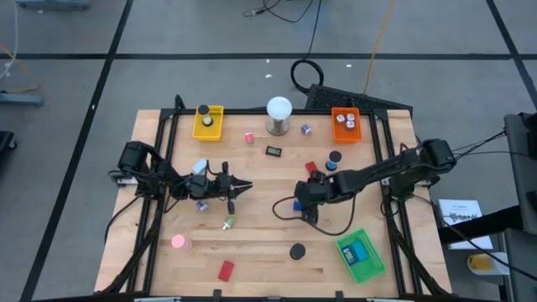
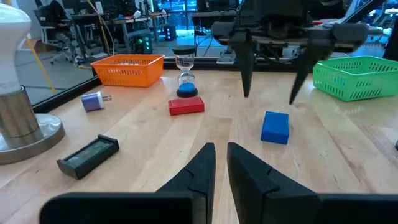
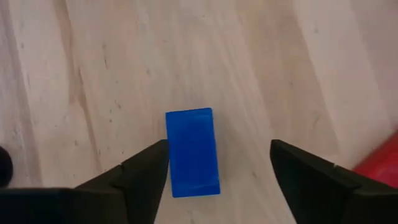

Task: Pick & Place Office items
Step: Put the blue digital clock into the green bin

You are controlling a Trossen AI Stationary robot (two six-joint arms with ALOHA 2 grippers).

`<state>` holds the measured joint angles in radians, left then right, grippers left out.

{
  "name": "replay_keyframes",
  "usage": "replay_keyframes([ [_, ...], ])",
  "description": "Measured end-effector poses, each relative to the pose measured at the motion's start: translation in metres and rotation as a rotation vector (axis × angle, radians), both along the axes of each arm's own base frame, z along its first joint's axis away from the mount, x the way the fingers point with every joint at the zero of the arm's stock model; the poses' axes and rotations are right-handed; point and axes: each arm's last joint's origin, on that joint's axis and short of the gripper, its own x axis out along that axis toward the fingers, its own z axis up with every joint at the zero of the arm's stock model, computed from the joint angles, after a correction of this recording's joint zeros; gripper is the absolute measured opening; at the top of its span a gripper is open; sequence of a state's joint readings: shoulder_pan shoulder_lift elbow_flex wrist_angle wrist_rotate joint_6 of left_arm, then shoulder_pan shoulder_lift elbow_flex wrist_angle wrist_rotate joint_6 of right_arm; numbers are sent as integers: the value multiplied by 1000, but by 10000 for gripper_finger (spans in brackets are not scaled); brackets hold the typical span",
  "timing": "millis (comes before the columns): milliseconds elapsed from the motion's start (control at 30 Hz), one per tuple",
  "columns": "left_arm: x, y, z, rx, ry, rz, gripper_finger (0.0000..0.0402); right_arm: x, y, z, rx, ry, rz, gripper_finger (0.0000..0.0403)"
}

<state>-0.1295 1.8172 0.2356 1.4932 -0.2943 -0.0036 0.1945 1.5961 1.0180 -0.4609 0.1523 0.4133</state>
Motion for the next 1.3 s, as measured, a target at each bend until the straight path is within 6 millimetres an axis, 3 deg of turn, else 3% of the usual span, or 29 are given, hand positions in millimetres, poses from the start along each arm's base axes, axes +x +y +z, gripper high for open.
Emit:
replay_keyframes([
  [200, 0, 0, 0, 0, 1, 0, 57, 4, 3, -5, -10, 7, 18, 302],
  [433, 0, 0, 0, 0, 0, 0, 50, 17, 9, -35, -5, 45, 70, 301],
  [633, 0, 0, 0, 0, 0, 0, 43, 18, 7, -47, -15, 91, 72, 281],
  [767, 0, 0, 0, 0, 0, 0, 40, 18, 7, -46, -14, 93, 69, 240],
  [967, 0, 0, 0, 0, 0, 0, 46, 9, 5, -33, 12, 106, 0, 147],
  [1133, 0, 0, 0, -1, -1, 0, 40, -9, 5, 4, 93, 49, -141, 146],
  [1300, 0, 0, 0, -1, 0, 0, 44, -46, 22, 39, 203, 49, -315, 146],
])
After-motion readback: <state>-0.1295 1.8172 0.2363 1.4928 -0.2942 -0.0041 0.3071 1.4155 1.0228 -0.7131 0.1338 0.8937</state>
